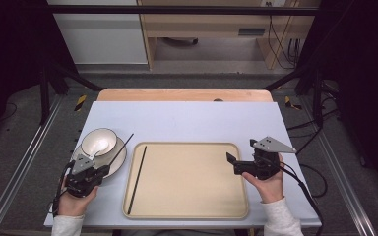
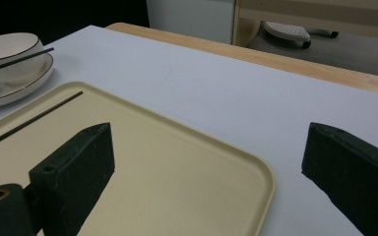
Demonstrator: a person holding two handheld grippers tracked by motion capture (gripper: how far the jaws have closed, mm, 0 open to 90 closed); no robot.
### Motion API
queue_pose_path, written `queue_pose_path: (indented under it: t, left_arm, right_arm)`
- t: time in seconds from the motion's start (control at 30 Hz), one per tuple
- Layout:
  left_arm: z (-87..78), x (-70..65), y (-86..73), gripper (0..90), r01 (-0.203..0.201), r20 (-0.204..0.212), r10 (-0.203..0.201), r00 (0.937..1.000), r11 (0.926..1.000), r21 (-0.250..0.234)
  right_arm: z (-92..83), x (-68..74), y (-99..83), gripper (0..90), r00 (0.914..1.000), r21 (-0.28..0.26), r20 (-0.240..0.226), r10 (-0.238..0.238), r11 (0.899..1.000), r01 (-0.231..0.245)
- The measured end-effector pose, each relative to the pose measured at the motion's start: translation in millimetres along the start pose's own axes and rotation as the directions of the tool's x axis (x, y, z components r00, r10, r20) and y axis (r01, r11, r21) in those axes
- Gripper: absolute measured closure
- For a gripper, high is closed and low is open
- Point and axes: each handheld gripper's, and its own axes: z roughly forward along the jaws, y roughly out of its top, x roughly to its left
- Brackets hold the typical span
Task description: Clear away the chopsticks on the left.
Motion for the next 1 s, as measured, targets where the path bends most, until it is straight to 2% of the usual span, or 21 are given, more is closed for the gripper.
queue_pose_path:
  t: [0.2,0.33,0.47,0.63,0.67,0.77,1.0]
  left_arm:
    - [-0.1,-10.3,3.0,85.6,0.017,0.000,-0.017,0.9999,0.9997,-0.020]
    - [1.5,-16.7,3.9,85.7,0.006,0.004,-0.006,1.0000,0.9998,-0.017]
    - [2.5,-23.2,5.0,85.7,0.014,0.008,-0.013,0.9999,0.9995,-0.027]
    - [4.0,-40.4,8.2,85.7,0.018,0.014,-0.017,0.9998,0.9987,-0.048]
    - [4.0,-40.4,8.2,85.7,0.018,0.014,-0.017,0.9998,0.9987,-0.048]
    - [5.6,-52.1,9.9,85.7,0.007,0.010,-0.007,0.9999,0.9985,-0.054]
    - [8.4,-68.2,10.5,85.7,0.030,0.002,-0.030,0.9996,0.9973,-0.068]
  right_arm:
    - [-0.4,-0.1,0.0,5.9,1.0000,-0.002,0.000,-0.001,1.000,0.001]
    - [-0.1,-0.2,0.0,5.8,1.0000,-0.001,0.000,0.001,1.000,-0.001]
    - [-0.3,-0.3,0.0,5.8,1.0000,-0.002,-0.001,-0.001,1.000,0.001]
    - [-1.0,-0.5,0.5,5.8,1.0000,-0.009,0.001,0.002,1.000,-0.002]
    - [-1.0,-0.5,0.5,5.8,1.0000,-0.009,0.001,0.002,1.000,-0.002]
    - [-1.8,-0.3,0.6,5.8,1.0000,-0.009,-0.001,0.004,1.000,-0.004]
    - [-2.0,-0.4,0.6,5.6,1.0000,-0.010,0.004,0.002,1.000,-0.002]
